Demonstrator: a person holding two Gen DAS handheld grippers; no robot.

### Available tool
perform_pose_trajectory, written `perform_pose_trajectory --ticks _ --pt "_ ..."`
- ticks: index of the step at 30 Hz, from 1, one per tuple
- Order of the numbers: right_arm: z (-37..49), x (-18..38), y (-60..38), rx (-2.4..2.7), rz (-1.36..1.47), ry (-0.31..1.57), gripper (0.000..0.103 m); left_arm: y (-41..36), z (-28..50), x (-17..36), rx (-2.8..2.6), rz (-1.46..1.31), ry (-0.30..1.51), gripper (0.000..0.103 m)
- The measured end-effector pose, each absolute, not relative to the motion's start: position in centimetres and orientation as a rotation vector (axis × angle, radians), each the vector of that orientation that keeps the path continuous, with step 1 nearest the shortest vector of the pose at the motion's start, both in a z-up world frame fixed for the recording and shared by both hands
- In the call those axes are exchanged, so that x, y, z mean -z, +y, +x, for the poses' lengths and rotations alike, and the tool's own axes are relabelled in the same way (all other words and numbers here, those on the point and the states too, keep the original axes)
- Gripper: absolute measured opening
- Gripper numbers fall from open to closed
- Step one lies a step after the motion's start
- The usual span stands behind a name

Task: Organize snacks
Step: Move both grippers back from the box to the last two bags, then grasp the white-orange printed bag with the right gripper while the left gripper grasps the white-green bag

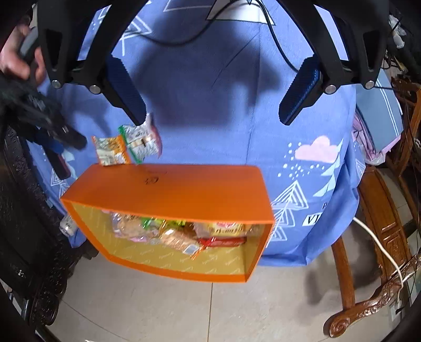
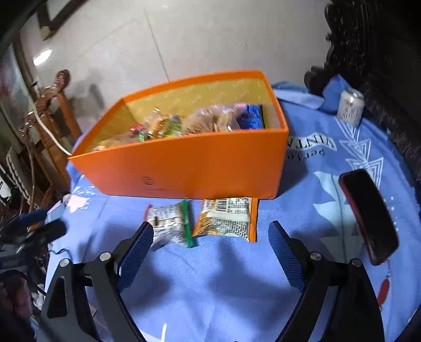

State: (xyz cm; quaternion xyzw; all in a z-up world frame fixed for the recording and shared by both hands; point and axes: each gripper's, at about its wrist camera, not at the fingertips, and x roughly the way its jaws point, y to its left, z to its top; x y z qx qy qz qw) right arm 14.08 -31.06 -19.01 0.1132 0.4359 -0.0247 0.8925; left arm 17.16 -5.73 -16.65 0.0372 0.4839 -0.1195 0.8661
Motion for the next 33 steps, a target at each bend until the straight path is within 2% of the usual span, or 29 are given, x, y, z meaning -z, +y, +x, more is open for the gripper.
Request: perform_pose_trajectory --ticks 7,15,17,20,21,24,33 --pt "18.2 23.1 -31.5 0.094 0.227 0.993 0.089 -4.5 18.2 17.2 0.221 0.063 1.041 0.099" --pt "19.8 25.1 -31.2 0.108 0.183 1.035 0.088 -4.1 19.6 18.1 0.204 0.06 1.069 0.099" --pt "19.9 25.2 -31.0 0.115 0.156 1.032 0.085 -4.4 19.9 18.3 0.21 0.069 1.07 0.099" --pt "19.8 25.1 -30.6 0.12 0.116 1.025 0.072 -4.9 20.1 18.5 0.219 0.08 1.074 0.099" --pt "19.8 25.1 -30.5 0.115 0.109 1.023 0.062 -5.1 20.2 18.6 0.222 0.083 1.078 0.099" --pt "19.4 24.9 -30.3 0.105 0.097 1.019 0.052 -5.7 20.3 18.9 0.229 0.083 1.087 0.099" --pt "15.9 22.6 -31.3 0.103 0.174 0.978 0.048 -7.7 21.3 19.3 0.272 0.078 1.11 0.099"
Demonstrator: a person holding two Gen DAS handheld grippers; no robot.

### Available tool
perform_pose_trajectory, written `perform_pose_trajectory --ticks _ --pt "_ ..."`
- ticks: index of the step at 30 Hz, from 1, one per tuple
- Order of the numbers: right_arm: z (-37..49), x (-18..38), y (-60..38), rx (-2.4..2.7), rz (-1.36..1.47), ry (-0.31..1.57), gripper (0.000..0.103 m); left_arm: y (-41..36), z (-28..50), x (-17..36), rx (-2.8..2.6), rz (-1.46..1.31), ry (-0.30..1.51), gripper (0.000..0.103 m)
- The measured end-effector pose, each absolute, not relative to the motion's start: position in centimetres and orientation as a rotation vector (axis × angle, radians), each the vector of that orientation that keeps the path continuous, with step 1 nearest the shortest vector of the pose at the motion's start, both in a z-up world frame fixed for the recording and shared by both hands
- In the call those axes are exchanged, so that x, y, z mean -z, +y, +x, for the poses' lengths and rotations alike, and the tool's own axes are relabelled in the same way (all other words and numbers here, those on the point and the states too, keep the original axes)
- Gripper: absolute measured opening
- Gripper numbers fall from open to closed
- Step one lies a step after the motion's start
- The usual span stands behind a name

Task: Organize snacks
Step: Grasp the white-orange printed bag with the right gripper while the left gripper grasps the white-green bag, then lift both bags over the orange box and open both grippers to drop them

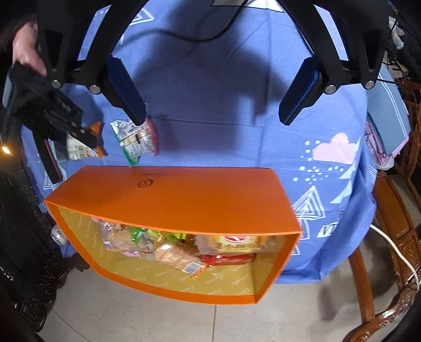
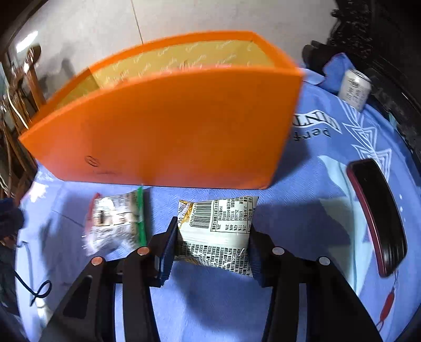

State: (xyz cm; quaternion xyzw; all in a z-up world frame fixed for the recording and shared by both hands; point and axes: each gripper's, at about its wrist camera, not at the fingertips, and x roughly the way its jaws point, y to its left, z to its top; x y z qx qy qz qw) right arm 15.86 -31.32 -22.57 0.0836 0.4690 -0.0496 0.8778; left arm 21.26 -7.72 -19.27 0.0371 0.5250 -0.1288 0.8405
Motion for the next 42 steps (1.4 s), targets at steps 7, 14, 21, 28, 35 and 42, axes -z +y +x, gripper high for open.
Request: perform_pose_trajectory --ticks 7,14,21,28,35,42 --pt "11.0 19.8 -31.3 0.083 0.208 0.933 0.048 -12.0 22.6 20.6 0.337 0.049 1.157 0.099" --pt "9.4 21.3 -32.3 0.111 0.259 0.952 0.048 -16.2 23.5 24.0 0.337 0.06 1.227 0.099" --pt "8.3 21.8 -33.6 0.135 0.294 0.952 0.048 -18.5 23.9 26.4 0.317 0.079 1.25 0.098" --pt "8.3 22.1 -34.2 0.146 0.309 0.947 0.048 -19.7 23.7 26.6 0.284 0.155 1.177 0.071" --pt "8.3 21.8 -33.9 0.148 0.301 0.938 0.048 -19.6 23.6 26.2 0.268 0.168 1.155 0.052" --pt "8.2 20.4 -33.3 0.134 0.274 0.91 0.048 -18.1 22.3 24.1 0.273 0.163 1.1 0.052"
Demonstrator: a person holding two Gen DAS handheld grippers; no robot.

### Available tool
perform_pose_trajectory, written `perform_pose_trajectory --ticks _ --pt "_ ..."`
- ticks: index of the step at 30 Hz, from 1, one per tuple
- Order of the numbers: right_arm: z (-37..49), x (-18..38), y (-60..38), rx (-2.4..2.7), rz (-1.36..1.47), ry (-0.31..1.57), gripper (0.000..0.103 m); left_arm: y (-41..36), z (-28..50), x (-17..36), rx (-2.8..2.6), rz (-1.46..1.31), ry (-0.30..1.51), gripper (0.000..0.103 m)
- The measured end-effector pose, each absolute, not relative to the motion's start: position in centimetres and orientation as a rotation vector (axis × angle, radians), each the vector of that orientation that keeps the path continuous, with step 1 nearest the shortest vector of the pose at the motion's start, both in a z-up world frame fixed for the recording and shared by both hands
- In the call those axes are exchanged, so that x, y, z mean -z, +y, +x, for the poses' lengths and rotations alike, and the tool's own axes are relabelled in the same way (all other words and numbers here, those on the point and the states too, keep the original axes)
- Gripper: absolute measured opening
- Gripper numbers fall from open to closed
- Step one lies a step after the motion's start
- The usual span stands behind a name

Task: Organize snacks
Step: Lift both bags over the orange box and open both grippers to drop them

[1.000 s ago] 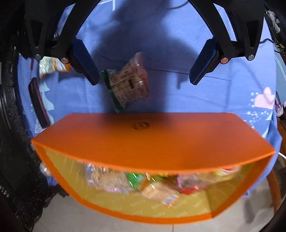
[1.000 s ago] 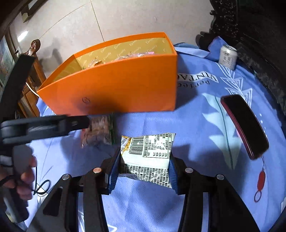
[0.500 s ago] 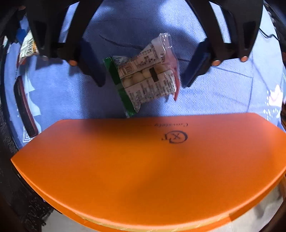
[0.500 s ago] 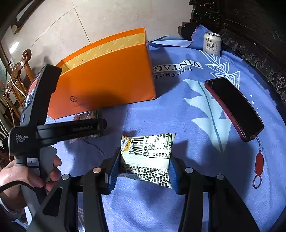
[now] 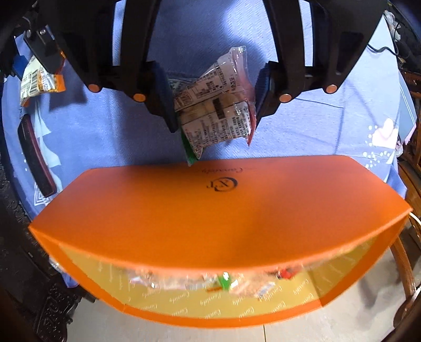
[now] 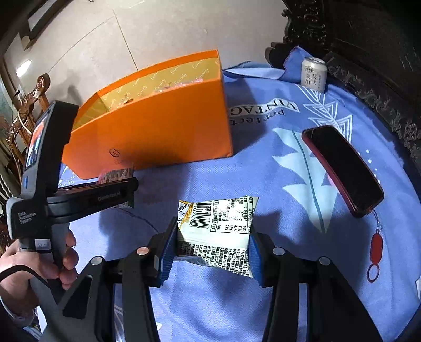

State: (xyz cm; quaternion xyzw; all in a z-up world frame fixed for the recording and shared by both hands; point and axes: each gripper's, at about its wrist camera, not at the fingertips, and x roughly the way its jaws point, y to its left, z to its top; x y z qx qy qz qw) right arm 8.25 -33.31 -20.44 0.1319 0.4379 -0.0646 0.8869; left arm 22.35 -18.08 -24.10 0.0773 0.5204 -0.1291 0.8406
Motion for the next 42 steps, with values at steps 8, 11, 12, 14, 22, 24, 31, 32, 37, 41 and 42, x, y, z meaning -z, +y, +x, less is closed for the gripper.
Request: perform_pose_trajectory --ticks 8,11,12,14,22,24,31,32,37,41,42 --pt "8.3 17.8 -31.7 0.089 0.238 0.863 0.048 -15.6 19.9 20.0 0.297 0.132 1.024 0.052" --pt "8.8 16.0 -30.8 0.055 0.205 0.827 0.048 -13.7 19.0 17.8 0.3 0.123 0.976 0.052" --pt "9.1 15.5 -30.6 0.047 0.199 0.817 0.048 -13.0 19.0 16.7 0.301 0.118 0.953 0.052" --pt "10.0 13.7 -30.1 0.025 0.179 0.778 0.048 -11.8 19.3 14.5 0.299 0.115 0.899 0.052" --pt "17.1 7.2 -29.3 -0.023 0.109 0.654 0.048 -10.1 24.8 7.6 0.293 0.085 0.78 0.052" --pt "19.1 6.5 -29.5 -0.026 0.108 0.652 0.049 -10.3 27.0 7.1 0.283 0.084 0.785 0.052" --pt "23.9 6.3 -29.8 -0.005 0.095 0.682 0.085 -10.5 31.3 6.3 0.225 0.109 0.766 0.099" --pt "24.3 6.4 -29.8 0.005 0.1 0.689 0.094 -10.6 31.5 6.4 0.216 0.118 0.758 0.099" --pt "24.3 6.4 -30.1 0.02 0.127 0.707 0.1 -10.4 32.0 7.0 0.207 0.132 0.823 0.099" --pt "23.5 6.5 -29.8 0.021 0.133 0.729 0.1 -10.0 30.9 6.8 0.194 0.119 0.815 0.099" --pt "23.3 6.4 -29.7 0.021 0.134 0.733 0.1 -10.0 30.6 6.7 0.194 0.117 0.816 0.099"
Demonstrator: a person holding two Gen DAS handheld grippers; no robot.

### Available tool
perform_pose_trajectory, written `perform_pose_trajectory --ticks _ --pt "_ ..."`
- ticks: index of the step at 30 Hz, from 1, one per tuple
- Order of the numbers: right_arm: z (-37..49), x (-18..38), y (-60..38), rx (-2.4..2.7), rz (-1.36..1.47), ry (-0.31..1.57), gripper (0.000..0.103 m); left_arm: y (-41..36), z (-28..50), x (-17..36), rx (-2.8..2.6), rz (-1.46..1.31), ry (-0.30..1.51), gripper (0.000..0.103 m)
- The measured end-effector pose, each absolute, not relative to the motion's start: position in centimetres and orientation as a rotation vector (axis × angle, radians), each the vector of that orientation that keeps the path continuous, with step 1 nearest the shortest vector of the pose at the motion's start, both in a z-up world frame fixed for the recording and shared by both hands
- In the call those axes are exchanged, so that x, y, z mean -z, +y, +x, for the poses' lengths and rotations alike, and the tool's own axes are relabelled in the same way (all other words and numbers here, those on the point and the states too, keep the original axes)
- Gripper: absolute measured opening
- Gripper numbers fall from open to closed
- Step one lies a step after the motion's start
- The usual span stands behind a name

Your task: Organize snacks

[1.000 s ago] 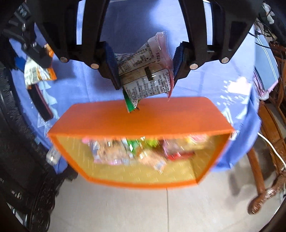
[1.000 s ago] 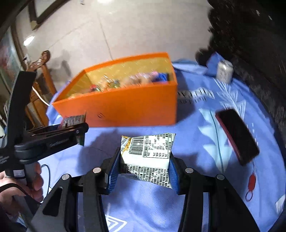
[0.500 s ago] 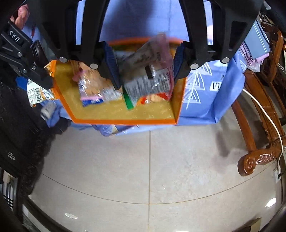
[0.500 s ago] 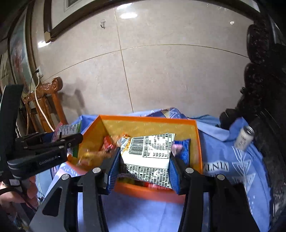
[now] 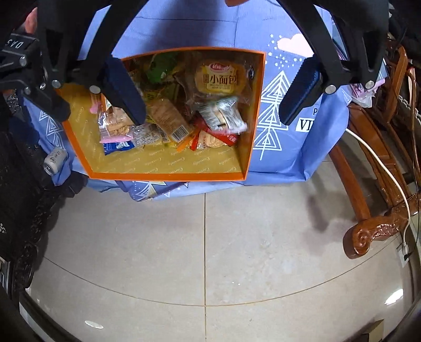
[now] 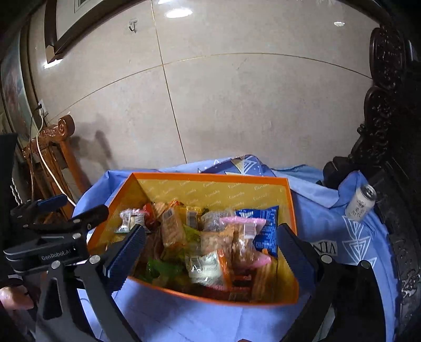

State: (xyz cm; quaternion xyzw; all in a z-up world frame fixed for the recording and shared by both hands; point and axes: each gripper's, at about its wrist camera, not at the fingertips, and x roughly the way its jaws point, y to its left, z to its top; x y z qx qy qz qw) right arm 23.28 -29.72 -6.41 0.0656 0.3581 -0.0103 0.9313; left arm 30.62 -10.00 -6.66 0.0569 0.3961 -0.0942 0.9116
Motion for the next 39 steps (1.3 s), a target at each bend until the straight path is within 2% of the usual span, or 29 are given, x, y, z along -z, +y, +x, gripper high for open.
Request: perform_pose_trajectory --ticks 13,39 --pt "20.4 5.5 -28.1 0.038 0.092 0.761 0.1 -9.0 27.0 5.1 0.175 0.114 0.804 0.099" --pt "19.3 6.5 -28.1 0.035 0.122 0.795 0.1 -8.3 26.6 3.6 0.165 0.116 0.781 0.099"
